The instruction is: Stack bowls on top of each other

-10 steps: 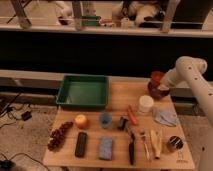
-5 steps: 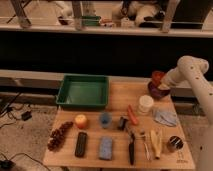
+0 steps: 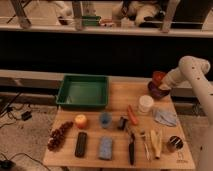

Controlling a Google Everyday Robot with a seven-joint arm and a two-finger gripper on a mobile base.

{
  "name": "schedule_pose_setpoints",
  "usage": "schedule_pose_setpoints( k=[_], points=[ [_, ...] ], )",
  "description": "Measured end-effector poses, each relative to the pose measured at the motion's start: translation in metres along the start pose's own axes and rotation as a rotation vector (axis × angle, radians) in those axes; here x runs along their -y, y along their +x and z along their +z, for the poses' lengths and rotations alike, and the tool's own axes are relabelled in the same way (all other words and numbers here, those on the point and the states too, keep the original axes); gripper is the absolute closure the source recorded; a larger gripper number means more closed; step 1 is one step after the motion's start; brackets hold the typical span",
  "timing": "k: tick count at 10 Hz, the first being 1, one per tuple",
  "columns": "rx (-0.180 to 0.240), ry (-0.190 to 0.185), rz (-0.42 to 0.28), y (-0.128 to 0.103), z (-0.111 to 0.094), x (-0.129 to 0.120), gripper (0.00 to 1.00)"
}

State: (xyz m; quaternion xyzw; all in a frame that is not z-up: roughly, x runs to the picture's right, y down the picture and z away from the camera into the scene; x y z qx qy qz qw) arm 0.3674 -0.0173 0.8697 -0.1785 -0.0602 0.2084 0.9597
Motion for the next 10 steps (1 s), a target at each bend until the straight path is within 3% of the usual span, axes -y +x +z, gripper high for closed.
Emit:
schedule_pose_setpoints(
  k=[10],
  points=[
    [-0.012, -0.03, -0.003, -0.002, 0.013, -0.007, 1.0]
  ],
)
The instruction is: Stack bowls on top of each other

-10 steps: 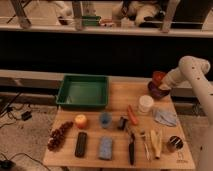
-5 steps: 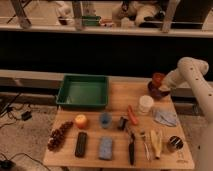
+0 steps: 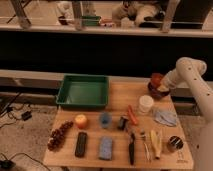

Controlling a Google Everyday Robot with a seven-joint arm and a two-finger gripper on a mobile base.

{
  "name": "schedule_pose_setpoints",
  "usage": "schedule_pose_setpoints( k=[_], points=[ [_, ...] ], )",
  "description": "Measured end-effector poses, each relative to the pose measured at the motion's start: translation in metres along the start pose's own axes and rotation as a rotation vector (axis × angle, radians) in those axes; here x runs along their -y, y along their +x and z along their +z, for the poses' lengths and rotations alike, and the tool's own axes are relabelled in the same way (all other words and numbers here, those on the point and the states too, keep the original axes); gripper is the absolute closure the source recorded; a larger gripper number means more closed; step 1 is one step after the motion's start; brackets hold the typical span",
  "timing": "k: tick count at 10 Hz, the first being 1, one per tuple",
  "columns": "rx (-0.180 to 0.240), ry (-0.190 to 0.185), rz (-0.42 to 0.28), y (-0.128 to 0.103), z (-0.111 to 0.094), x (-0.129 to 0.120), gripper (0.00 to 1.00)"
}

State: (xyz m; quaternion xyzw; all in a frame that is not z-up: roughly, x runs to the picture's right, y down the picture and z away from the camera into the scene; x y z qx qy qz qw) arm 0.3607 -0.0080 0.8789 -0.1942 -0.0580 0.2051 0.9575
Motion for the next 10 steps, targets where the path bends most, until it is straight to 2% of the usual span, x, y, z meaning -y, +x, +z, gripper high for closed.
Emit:
schedule_pose_setpoints(
  k=[2, 4, 10],
  points=[
    [-0.007, -0.007, 0.001, 0.0016, 0.0018, -0.0015, 1.0],
    [-0.006, -0.007, 0.0, 0.0001, 0.0021, -0.0013, 0.92],
    [-0.006, -0.007, 0.0, 0.0004, 0.0019, -0.0012, 0.32]
  ],
)
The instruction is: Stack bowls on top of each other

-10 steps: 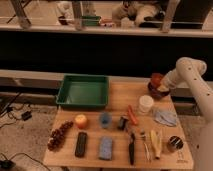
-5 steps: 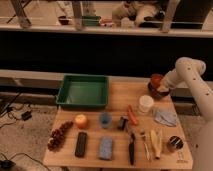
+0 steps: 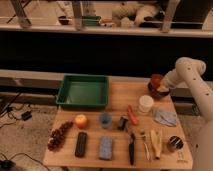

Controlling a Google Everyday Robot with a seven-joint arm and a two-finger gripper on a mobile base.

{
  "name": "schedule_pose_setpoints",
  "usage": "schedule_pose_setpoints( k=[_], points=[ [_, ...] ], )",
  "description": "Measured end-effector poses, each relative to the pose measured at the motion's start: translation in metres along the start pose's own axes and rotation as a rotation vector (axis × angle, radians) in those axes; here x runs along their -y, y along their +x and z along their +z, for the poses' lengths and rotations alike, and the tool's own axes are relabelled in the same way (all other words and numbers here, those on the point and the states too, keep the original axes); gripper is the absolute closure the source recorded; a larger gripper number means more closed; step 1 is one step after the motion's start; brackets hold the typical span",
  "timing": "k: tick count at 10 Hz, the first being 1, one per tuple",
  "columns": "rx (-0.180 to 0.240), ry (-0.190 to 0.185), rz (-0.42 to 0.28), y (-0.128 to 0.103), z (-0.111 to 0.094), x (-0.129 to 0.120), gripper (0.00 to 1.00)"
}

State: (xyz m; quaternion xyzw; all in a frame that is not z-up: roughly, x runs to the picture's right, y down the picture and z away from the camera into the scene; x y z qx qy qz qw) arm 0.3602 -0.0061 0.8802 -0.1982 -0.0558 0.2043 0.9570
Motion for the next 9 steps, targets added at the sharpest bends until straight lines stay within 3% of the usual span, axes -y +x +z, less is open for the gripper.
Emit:
schedule_pose_setpoints(
  k=[2, 9],
  points=[
    [0.0, 0.001, 0.001, 0.0006, -0.0003, 0.0001, 0.2],
    [-0.001, 0.0, 0.002, 0.0015, 0.0005, -0.0003, 0.2]
  ],
)
